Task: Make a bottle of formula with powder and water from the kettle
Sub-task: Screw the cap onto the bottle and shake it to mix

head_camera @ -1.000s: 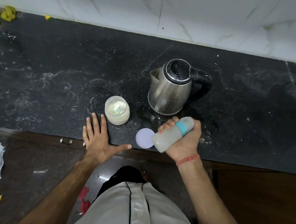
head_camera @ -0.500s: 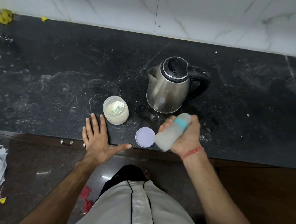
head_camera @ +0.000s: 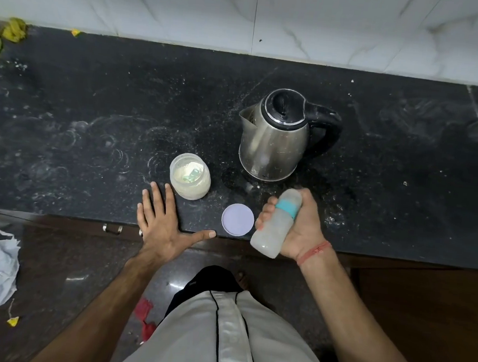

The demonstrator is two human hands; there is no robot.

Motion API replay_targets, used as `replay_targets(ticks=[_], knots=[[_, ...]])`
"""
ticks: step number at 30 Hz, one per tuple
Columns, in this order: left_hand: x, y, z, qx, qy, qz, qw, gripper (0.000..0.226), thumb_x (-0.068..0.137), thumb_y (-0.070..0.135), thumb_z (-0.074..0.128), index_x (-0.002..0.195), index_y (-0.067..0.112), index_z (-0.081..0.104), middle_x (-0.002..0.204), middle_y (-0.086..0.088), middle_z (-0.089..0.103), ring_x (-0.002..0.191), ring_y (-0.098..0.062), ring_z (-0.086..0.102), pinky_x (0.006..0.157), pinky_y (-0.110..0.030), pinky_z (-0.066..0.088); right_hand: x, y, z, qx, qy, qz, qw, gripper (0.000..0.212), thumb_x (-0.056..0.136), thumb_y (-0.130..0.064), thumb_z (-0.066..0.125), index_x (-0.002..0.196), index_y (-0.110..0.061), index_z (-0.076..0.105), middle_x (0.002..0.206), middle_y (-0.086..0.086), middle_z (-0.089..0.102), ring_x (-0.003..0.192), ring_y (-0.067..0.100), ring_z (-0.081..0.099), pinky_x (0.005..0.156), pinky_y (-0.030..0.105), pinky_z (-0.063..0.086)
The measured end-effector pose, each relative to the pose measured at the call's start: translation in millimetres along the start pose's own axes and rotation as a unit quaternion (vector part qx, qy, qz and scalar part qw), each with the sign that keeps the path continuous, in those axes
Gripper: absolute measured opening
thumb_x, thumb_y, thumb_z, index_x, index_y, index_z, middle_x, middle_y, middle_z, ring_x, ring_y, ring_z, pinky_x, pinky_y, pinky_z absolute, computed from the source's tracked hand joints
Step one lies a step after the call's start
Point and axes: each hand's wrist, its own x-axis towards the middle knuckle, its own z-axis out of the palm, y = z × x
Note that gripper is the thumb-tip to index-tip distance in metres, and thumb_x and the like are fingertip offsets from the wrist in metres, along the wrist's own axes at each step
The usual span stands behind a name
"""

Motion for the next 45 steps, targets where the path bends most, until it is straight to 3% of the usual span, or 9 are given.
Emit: replay_targets(ticks=[5,11,15,20,24,30,35,40,45], knots=[[0,0,1,-0.003,0.001,0.003,1.0,0.183,0.04,0.123,0.046,0.179,0.019,-0.012,0.185,-0.011,-0.027,0.171,-0.031,-0.029,0.137,-0.055,-0.016,-2,-15,1,0.119,-0.015,-0.056,0.991,0.039,0.088,-0.053,0.061,0.075,-0.016,0.057,0.073,-0.003,0.051,0.063,0.018,0.05,0.072,0.031,0.049],[0,-2,1,-0.005,0.001,0.006,1.0,0.185,0.038,0.126,0.041,0.179,0.019,-0.013,0.185,-0.01,-0.029,0.17,-0.031,-0.03,0.138,-0.055,-0.016,-18,-25,5,-0.055,-0.068,-0.001,0.996,0.054,0.089,-0.065,0.075,0.084,-0.013,0.061,0.078,0.003,0.053,0.068,0.022,0.053,0.073,0.037,0.051],[1,-2,1,-0.006,0.0,0.007,1.0,0.186,0.036,0.126,0.039,0.179,0.019,-0.014,0.185,-0.01,-0.029,0.17,-0.031,-0.031,0.138,-0.054,-0.017,-20,-27,0,0.125,-0.094,-0.11,0.982,0.045,0.095,-0.058,0.069,0.083,-0.016,0.061,0.081,-0.003,0.052,0.071,0.018,0.054,0.079,0.034,0.05],[1,-3,2,-0.005,0.001,0.006,1.0,0.185,0.037,0.126,0.04,0.179,0.019,-0.013,0.185,-0.01,-0.029,0.171,-0.031,-0.03,0.138,-0.055,-0.015,-15,-15,-9,0.02,-0.042,-0.082,0.996,0.042,0.09,-0.055,0.069,0.08,-0.015,0.059,0.079,0.002,0.05,0.071,0.022,0.05,0.078,0.039,0.049],[2,-4,2,-0.002,0.0,0.007,1.0,0.186,0.037,0.126,0.039,0.179,0.019,-0.013,0.185,-0.01,-0.029,0.17,-0.031,-0.031,0.138,-0.055,-0.016,-11,-20,-9,0.147,0.01,-0.162,0.976,0.037,0.087,-0.054,0.065,0.075,-0.018,0.061,0.079,-0.002,0.052,0.066,0.02,0.053,0.078,0.034,0.051],[2,-3,2,-0.005,0.001,0.005,1.0,0.186,0.035,0.127,0.036,0.179,0.019,-0.012,0.185,-0.011,-0.027,0.171,-0.032,-0.029,0.138,-0.056,-0.015,-13,-17,-10,0.039,-0.014,-0.074,0.996,0.039,0.088,-0.052,0.066,0.075,-0.016,0.058,0.075,0.001,0.05,0.066,0.021,0.049,0.073,0.036,0.047],[2,-3,3,0.0,0.0,0.004,1.0,0.185,0.037,0.126,0.039,0.179,0.02,-0.014,0.185,-0.01,-0.029,0.171,-0.031,-0.03,0.138,-0.055,-0.016,-20,-29,-5,0.209,-0.044,-0.157,0.964,0.034,0.093,-0.047,0.059,0.076,-0.018,0.062,0.078,-0.003,0.054,0.066,0.019,0.056,0.079,0.033,0.053],[2,-1,2,-0.005,0.003,0.003,1.0,0.186,0.036,0.126,0.038,0.18,0.02,-0.011,0.186,-0.011,-0.026,0.171,-0.031,-0.028,0.138,-0.054,-0.016,-14,-2,1,0.084,-0.027,-0.075,0.993,0.037,0.089,-0.049,0.062,0.074,-0.016,0.058,0.074,0.001,0.051,0.065,0.023,0.049,0.074,0.036,0.047],[1,-2,2,-0.006,0.005,0.003,1.0,0.186,0.035,0.127,0.038,0.18,0.02,-0.01,0.186,-0.011,-0.024,0.171,-0.03,-0.028,0.138,-0.054,-0.015,-13,-17,3,0.136,-0.024,-0.131,0.982,0.038,0.089,-0.052,0.062,0.074,-0.017,0.058,0.075,-0.001,0.051,0.063,0.021,0.05,0.076,0.035,0.048]])
